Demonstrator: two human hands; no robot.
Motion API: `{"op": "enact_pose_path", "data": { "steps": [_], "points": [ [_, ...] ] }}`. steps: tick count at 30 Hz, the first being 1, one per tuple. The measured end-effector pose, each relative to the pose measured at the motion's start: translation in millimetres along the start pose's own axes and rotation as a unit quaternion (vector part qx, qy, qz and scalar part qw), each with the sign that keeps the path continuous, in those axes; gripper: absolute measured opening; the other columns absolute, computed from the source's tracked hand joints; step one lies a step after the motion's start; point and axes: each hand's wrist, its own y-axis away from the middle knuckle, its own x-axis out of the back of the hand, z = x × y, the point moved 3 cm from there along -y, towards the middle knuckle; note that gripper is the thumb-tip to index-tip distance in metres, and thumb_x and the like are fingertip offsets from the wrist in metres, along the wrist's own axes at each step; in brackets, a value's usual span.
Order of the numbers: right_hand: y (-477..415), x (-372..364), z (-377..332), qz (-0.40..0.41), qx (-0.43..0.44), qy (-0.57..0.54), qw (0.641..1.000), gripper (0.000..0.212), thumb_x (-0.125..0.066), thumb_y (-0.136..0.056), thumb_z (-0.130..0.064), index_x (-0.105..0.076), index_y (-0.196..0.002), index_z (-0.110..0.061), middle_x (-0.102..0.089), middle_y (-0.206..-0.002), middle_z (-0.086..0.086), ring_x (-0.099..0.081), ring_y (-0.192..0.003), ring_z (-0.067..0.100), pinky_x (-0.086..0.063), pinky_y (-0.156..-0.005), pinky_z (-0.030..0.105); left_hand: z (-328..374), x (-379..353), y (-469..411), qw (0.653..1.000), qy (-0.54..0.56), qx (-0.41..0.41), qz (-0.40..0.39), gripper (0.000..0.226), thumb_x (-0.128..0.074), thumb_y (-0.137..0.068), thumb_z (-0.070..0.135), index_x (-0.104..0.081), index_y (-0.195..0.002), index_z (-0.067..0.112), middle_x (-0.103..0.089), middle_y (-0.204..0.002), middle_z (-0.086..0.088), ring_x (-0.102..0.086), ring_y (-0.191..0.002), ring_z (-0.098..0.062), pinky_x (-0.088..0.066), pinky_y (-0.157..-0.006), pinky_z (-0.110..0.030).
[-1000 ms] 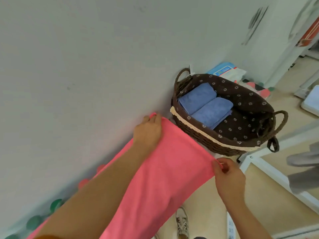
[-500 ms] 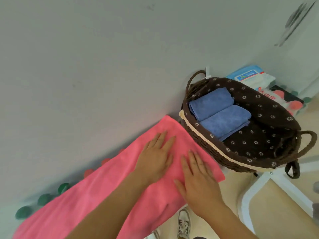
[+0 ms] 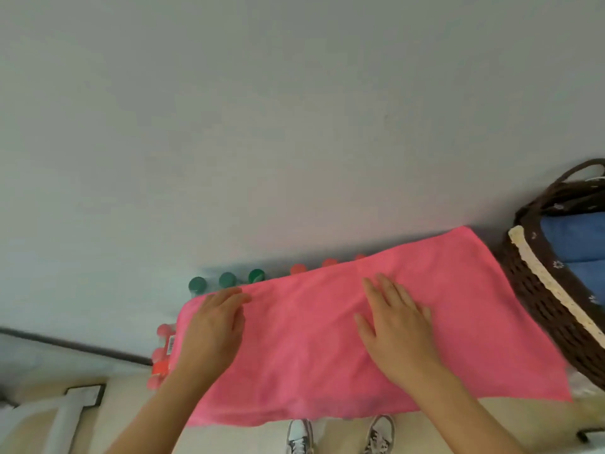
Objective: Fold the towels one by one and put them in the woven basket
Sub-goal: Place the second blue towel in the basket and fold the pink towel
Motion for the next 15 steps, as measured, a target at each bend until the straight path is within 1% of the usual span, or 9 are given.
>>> {"op": "enact_pose_path", "data": {
  "steps": [2, 3, 5, 6, 8, 9, 11, 13, 15],
  "points": [
    [-11, -6, -30, 0.022, 0.033, -0.025, 0.999, 0.046, -0.055, -0.071, -0.034, -0.065, -0.113, -0.017, -0.066, -0.115, 0.007, -0.063, -0.095, 0.028, -0.051, -0.068, 0.042, -36, 4, 7, 0.998, -0.002, 0.055, -0.003, 0.025, -0.055, -0.083, 0.01, -0.071, -0.101, 0.014, -0.068, -0.11, -0.001, -0.061, -0.095, -0.029, -0.048, -0.081, -0.036],
    [-17, -11, -46, 0.03, 0.053, -0.041, 0.997, 0.042, -0.052, -0.073, -0.032, -0.066, -0.11, -0.018, -0.066, -0.111, 0.004, -0.063, -0.091, 0.028, -0.05, -0.067, 0.04, -53, 6, 10, 0.996, 0.002, 0.084, -0.011, 0.024, -0.053, -0.085, 0.013, -0.07, -0.101, 0.015, -0.068, -0.108, -0.002, -0.06, -0.093, -0.029, -0.048, -0.079, -0.036],
    [-30, -21, -77, 0.032, 0.087, -0.081, 0.992, 0.04, -0.042, -0.075, -0.029, -0.067, -0.106, -0.019, -0.067, -0.108, 0.001, -0.062, -0.087, 0.027, -0.05, -0.067, 0.038, -81, 7, 12, 0.989, 0.028, 0.143, -0.025, 0.026, -0.047, -0.089, 0.021, -0.069, -0.102, 0.019, -0.067, -0.105, -0.001, -0.057, -0.091, -0.026, -0.045, -0.076, -0.033],
    [-37, -27, -91, 0.027, 0.099, -0.1, 0.99, 0.041, -0.04, -0.075, -0.028, -0.067, -0.105, -0.018, -0.067, -0.107, 0.0, -0.062, -0.086, 0.027, -0.051, -0.068, 0.038, -92, 8, 11, 0.984, 0.044, 0.171, -0.03, 0.024, -0.047, -0.091, 0.022, -0.068, -0.103, 0.021, -0.067, -0.105, 0.0, -0.056, -0.09, -0.024, -0.042, -0.075, -0.032],
    [-52, -38, -114, 0.011, 0.115, -0.133, 0.984, 0.038, -0.043, -0.076, -0.024, -0.068, -0.103, -0.016, -0.068, -0.103, 0.002, -0.062, -0.084, 0.029, -0.054, -0.07, 0.038, -104, 8, 6, 0.975, 0.069, 0.208, -0.04, 0.021, -0.05, -0.093, 0.025, -0.066, -0.106, 0.023, -0.067, -0.104, 0.001, -0.057, -0.091, -0.022, -0.041, -0.074, -0.031],
    [-58, -45, -125, -0.007, 0.121, -0.145, 0.982, 0.035, -0.047, -0.078, -0.02, -0.068, -0.105, -0.014, -0.069, -0.102, 0.004, -0.061, -0.084, 0.031, -0.054, -0.073, 0.039, -108, 8, 3, 0.97, 0.082, 0.224, -0.049, 0.022, -0.051, -0.093, 0.029, -0.064, -0.109, 0.023, -0.067, -0.105, 0.002, -0.059, -0.092, -0.022, -0.042, -0.076, -0.03],
    [-67, -57, -144, -0.06, 0.133, -0.147, 0.978, 0.033, -0.056, -0.079, -0.011, -0.066, -0.11, -0.013, -0.068, -0.106, 0.006, -0.061, -0.089, 0.032, -0.052, -0.081, 0.042, -116, 8, 0, 0.952, 0.128, 0.267, -0.073, 0.026, -0.053, -0.092, 0.035, -0.061, -0.114, 0.024, -0.067, -0.103, 0.003, -0.061, -0.096, -0.02, -0.043, -0.079, -0.029],
    [-71, -65, -156, -0.097, 0.136, -0.142, 0.976, 0.034, -0.059, -0.08, -0.008, -0.065, -0.113, -0.016, -0.064, -0.112, 0.004, -0.061, -0.096, 0.029, -0.051, -0.084, 0.041, -125, 5, -2, 0.927, 0.19, 0.31, -0.087, 0.023, -0.058, -0.087, 0.037, -0.062, -0.109, 0.03, -0.068, -0.096, 0.004, -0.063, -0.092, -0.017, -0.047, -0.083, -0.031],
    [-75, -67, -161, -0.107, 0.117, -0.146, 0.976, 0.03, -0.059, -0.083, -0.01, -0.065, -0.112, -0.018, -0.061, -0.112, 0.002, -0.061, -0.097, 0.025, -0.051, -0.082, 0.038, -132, 3, -4, 0.907, 0.238, 0.338, -0.076, 0.013, -0.064, -0.08, 0.037, -0.063, -0.093, 0.036, -0.069, -0.084, 0.009, -0.065, -0.082, -0.015, -0.052, -0.085, -0.037]
  ]
}}
